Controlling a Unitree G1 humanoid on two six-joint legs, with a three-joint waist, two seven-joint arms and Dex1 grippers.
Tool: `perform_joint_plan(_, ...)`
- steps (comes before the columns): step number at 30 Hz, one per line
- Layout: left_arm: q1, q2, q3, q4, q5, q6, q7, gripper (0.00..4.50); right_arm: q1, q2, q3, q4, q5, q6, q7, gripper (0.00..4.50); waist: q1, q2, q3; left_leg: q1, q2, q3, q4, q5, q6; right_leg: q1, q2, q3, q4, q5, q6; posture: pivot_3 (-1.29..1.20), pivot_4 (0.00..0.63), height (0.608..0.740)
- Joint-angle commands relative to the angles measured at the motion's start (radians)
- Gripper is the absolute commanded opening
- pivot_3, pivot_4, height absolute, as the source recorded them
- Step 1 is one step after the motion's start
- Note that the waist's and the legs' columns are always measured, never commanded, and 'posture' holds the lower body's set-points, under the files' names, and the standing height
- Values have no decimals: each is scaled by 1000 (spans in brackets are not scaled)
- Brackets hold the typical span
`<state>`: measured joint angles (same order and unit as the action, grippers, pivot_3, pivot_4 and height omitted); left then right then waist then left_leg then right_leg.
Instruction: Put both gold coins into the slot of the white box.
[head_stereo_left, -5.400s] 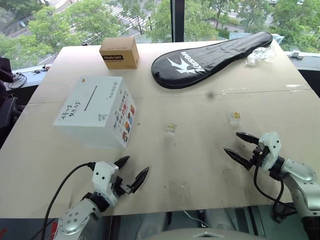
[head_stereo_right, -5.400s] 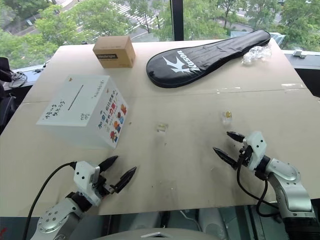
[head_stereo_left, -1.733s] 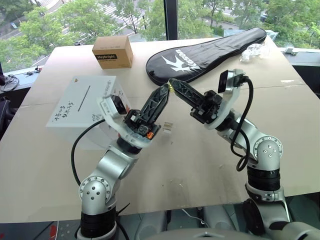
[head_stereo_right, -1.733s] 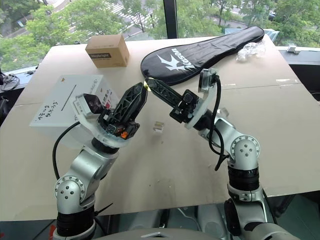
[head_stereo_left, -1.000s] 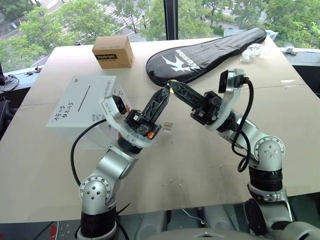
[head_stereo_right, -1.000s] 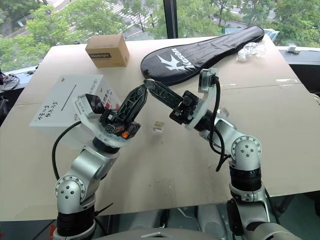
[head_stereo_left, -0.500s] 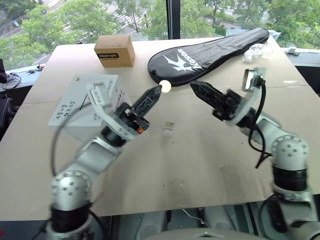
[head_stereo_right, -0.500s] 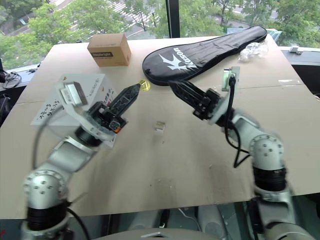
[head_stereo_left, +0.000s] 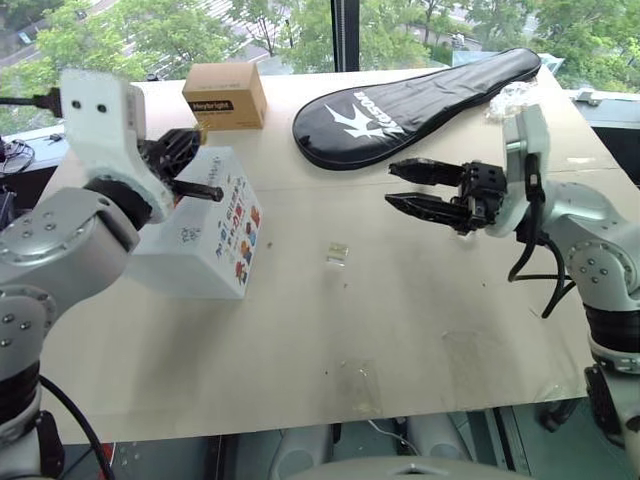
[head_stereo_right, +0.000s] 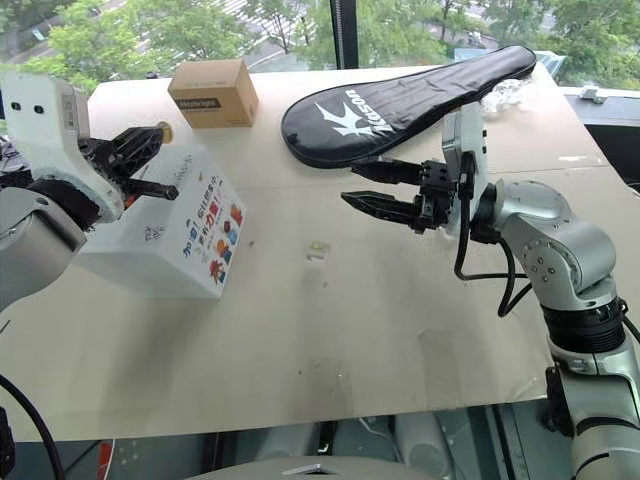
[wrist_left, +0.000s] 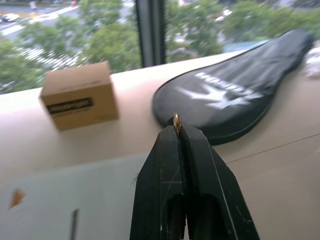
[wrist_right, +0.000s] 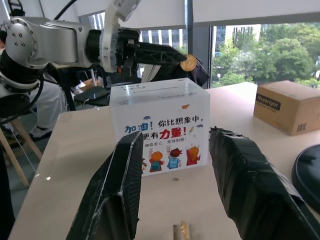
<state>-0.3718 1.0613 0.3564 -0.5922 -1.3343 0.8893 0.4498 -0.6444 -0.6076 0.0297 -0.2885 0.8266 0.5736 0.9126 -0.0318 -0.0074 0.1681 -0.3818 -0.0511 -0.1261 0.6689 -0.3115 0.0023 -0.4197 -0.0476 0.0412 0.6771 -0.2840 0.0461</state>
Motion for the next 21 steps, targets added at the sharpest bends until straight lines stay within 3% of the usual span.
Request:
perform_joint_plan(1, 4, 7, 72, -41, -43, 26, 123, 0, -25, 14, -26, 11, -18, -34, 30, 2231, 2, 0, 0, -1, 0, 0, 0, 0, 0, 0, 0, 0, 0, 0, 0, 0, 150, 740)
perform_joint_plan(13, 137, 33, 141, -53, -208, 65, 281, 0, -27, 63, -35, 39, -68, -50, 54, 2231, 5, 0, 0, -1, -1, 1, 0, 0, 0, -2, -1, 0, 1, 0, 0, 0, 150, 740)
perform_joint_plan(21, 239, 20, 139, -60, -179, 63, 246, 0, -41, 69, -40, 38, -74, -38, 40, 2231, 4, 0, 0, -1, -1, 2, 0, 0, 0, -2, -1, 1, 2, 0, 0, 0, 150, 740)
